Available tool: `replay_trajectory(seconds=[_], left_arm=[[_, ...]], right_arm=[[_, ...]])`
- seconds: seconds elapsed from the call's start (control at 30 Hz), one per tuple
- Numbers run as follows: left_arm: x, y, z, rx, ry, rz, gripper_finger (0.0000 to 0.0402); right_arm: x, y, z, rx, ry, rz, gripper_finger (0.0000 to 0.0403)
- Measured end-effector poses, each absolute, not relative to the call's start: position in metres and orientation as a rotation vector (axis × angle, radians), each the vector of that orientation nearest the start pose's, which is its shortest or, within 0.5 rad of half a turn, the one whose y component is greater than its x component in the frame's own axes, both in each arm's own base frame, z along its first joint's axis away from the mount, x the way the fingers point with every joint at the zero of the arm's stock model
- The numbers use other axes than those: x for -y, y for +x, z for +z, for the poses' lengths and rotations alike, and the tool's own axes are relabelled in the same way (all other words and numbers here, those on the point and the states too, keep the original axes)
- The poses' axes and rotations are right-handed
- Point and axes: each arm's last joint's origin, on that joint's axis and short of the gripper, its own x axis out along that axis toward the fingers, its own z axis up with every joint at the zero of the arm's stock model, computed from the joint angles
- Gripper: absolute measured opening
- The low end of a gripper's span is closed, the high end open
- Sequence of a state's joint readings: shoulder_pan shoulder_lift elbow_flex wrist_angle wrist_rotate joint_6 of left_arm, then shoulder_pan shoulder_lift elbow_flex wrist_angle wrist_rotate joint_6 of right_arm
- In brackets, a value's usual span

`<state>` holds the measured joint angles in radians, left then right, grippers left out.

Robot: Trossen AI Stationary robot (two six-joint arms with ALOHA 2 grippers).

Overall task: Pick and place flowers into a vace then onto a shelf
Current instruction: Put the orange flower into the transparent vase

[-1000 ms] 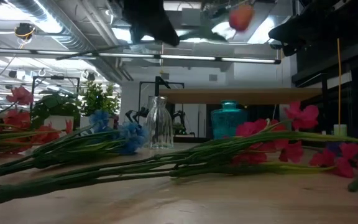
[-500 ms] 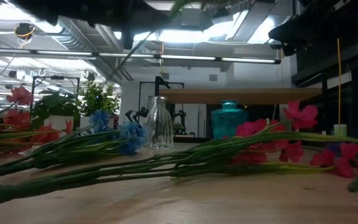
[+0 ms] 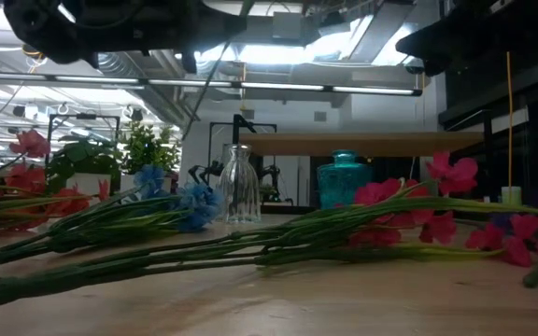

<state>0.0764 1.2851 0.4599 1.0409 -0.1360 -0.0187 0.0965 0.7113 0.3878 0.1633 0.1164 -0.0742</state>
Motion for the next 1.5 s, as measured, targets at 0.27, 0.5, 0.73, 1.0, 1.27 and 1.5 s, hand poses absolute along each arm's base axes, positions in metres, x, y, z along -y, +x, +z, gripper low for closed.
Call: replay_trajectory(seconds=[0.27,0.5,0.73,1.0,1.27,1.5], left_arm=[[-0.043,0.252,0.242,0.339,0.014,0.147,0.0003],[-0.064,0.272,0.233,0.350,-0.003,0.131,0.0003],[-0.072,0.291,0.233,0.395,-0.033,0.070,0.0003],[-0.074,0.298,0.222,0.357,-0.038,0.071,0.0003],[-0.075,0.301,0.211,0.322,-0.034,0.098,0.0003],[-0.071,0.297,0.198,0.322,-0.021,0.157,0.0003]], right_arm=[[-0.013,0.167,0.243,-0.124,-0.126,-0.015,0.0023],[-0.013,0.167,0.243,-0.123,-0.124,-0.012,0.0023],[-0.013,0.167,0.243,-0.125,-0.124,-0.011,0.0023],[-0.013,0.167,0.243,-0.125,-0.130,-0.010,0.0023],[-0.013,0.167,0.243,-0.127,-0.137,-0.009,0.0023],[-0.013,0.167,0.242,-0.132,-0.151,-0.008,0.0023]])
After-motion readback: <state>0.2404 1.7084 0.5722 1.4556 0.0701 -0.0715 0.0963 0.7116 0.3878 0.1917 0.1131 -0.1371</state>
